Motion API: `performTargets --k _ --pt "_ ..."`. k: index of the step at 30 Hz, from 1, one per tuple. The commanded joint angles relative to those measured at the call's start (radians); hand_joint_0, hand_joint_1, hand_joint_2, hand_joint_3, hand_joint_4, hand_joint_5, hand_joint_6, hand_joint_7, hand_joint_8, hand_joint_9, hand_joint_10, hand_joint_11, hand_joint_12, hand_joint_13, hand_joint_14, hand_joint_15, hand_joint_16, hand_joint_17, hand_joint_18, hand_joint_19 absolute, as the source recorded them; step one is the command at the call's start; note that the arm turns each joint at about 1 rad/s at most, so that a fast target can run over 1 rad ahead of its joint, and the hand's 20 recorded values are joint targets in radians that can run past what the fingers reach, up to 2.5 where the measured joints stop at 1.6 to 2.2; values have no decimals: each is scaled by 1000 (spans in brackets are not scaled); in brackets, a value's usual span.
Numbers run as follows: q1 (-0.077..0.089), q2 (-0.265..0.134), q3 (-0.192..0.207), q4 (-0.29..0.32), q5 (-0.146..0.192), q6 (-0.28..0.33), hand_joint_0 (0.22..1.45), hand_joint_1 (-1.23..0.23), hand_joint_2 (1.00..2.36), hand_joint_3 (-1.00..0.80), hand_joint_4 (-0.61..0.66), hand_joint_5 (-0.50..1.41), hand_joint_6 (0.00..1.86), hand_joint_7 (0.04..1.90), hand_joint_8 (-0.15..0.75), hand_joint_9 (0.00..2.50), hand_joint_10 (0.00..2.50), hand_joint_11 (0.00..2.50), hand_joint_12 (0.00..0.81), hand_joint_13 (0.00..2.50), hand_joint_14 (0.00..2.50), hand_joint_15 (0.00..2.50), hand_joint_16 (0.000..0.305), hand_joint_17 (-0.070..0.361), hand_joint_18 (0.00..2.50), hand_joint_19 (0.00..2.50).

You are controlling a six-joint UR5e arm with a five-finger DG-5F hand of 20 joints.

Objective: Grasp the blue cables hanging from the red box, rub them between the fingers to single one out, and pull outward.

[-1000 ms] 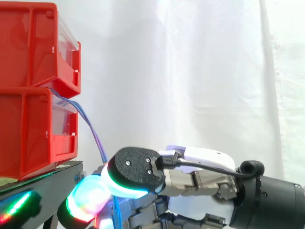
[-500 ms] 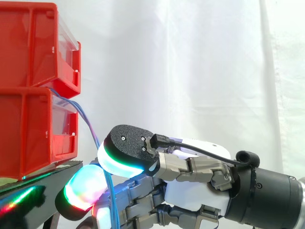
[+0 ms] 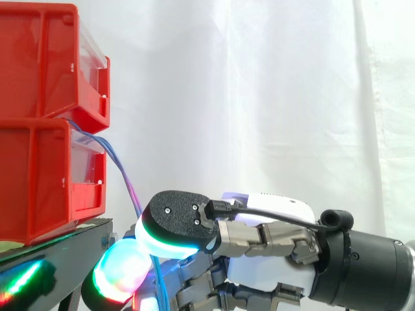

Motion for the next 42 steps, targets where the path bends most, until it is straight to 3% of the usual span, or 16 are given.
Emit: performTargets --k 1,8,17,27,42 --pt "-4 11 0 -6 -16 -15 558 -622 1008 -387 229 -152 785 1065 325 990 19 778 399 816 19 536 60 134 716 632" --pt "-10 26 0 -26 -46 -60 559 -624 1009 -373 233 -152 786 1069 331 987 20 792 400 816 17 535 60 134 715 626" --pt "-19 26 -2 -26 -62 -60 571 -630 1010 -356 227 -152 799 1078 329 997 20 782 397 815 19 532 59 132 717 626" --pt "-31 53 -2 -55 -76 -66 571 -671 1012 -284 258 -175 835 1046 330 980 19 799 400 817 18 535 60 134 725 623" --pt "-50 66 -2 -75 -116 -97 565 -689 1011 -314 260 -185 841 1026 330 947 20 780 401 798 17 540 61 136 716 624"
